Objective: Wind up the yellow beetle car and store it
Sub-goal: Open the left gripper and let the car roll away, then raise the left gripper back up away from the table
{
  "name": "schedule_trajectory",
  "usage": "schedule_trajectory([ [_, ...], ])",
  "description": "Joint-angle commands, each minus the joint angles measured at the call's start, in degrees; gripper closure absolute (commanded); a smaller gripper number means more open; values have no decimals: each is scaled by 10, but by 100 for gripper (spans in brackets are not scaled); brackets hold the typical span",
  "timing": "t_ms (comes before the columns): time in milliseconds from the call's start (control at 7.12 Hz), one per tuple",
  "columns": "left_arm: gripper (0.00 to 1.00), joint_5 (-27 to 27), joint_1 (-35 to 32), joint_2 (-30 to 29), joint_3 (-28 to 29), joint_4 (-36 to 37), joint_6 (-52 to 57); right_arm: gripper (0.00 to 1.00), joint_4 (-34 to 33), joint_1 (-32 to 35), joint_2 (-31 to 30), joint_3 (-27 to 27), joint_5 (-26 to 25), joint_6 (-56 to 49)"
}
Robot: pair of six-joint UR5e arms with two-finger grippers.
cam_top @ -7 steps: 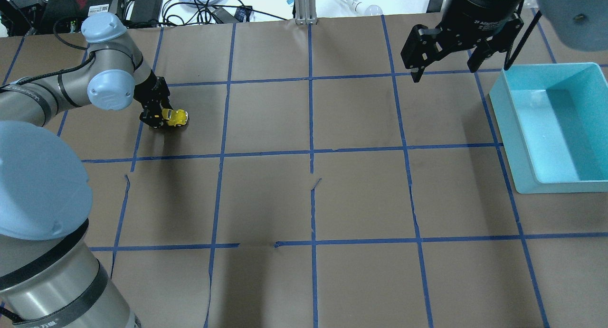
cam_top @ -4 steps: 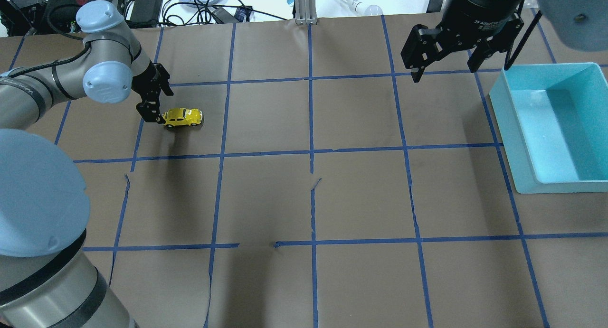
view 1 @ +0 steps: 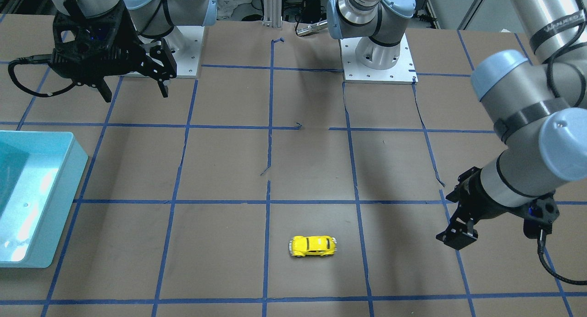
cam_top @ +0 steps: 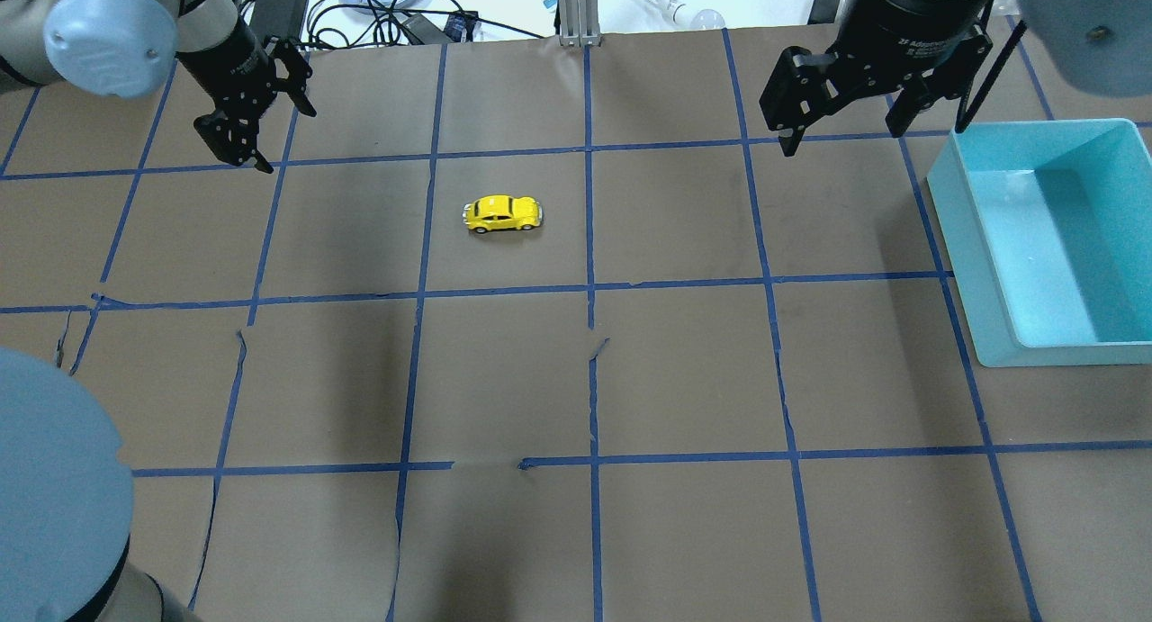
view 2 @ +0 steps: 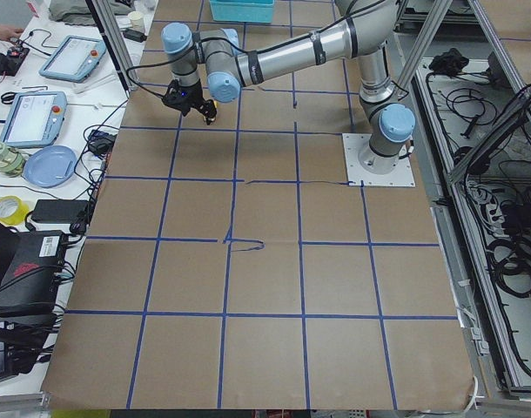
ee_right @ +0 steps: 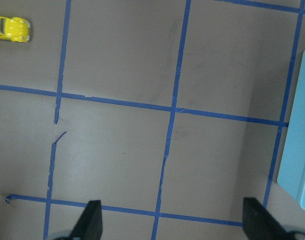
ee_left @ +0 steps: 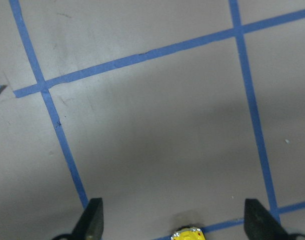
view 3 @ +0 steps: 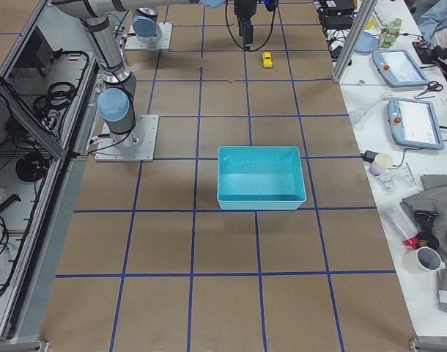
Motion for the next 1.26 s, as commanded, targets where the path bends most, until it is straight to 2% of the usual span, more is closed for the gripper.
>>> schedule_trajectory([
  [0, 0, -8, -10, 44, 17, -85, 220, 0, 0, -1, 0, 0, -1, 0],
  [281, 0, 21, -15, 69, 22, -108, 369, 0, 1, -1, 1, -3, -4, 3],
  [562, 0, 16, -24, 101, 28, -115, 486, 0, 3, -2, 6, 0, -4, 0],
  [1124, 0, 21, -54, 113, 17, -153, 507, 0, 8, -13, 38, -12, -9, -10],
])
